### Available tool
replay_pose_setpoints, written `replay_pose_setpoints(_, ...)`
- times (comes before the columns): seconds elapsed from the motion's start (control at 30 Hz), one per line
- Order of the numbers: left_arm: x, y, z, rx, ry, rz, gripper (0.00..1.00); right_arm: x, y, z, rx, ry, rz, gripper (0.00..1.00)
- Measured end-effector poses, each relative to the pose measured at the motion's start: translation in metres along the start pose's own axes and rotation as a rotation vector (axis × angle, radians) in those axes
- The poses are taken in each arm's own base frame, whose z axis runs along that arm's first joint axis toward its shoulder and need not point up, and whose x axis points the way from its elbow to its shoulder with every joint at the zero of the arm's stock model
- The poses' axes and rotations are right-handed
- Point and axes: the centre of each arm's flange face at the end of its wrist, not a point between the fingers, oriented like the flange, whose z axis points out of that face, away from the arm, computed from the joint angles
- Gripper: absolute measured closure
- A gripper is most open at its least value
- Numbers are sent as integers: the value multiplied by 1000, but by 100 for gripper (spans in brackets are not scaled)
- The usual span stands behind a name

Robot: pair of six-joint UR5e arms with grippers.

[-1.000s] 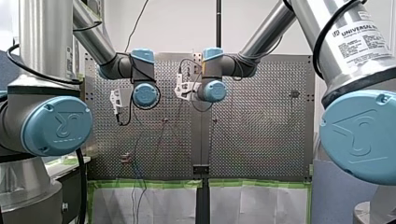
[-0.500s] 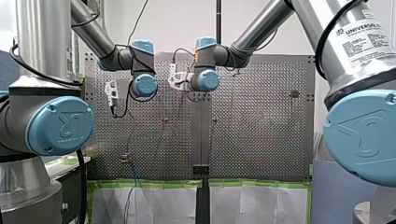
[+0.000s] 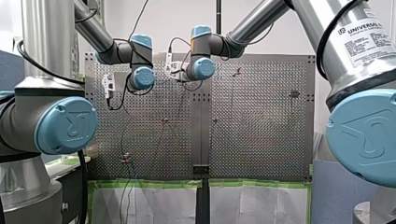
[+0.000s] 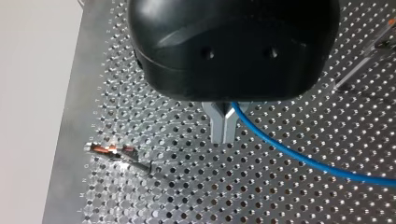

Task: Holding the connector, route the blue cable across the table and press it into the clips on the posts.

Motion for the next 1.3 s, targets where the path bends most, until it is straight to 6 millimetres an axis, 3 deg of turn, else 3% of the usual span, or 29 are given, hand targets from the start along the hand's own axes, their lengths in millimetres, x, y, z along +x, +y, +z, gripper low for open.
replay_pose_setpoints(0.5, -26, -8, 42, -12, -10, -11, 98, 28, -5, 19, 12, -29, 33, 100)
replay_pose_setpoints(1.17, -57, -6, 75, -15, -50, -47, 98, 68, -8, 56, 40, 23, 70, 100)
replay_pose_setpoints(1.3, -61, -3, 83, -19, -58, -52, 98, 68, -12, 59, 48, 25, 75, 100)
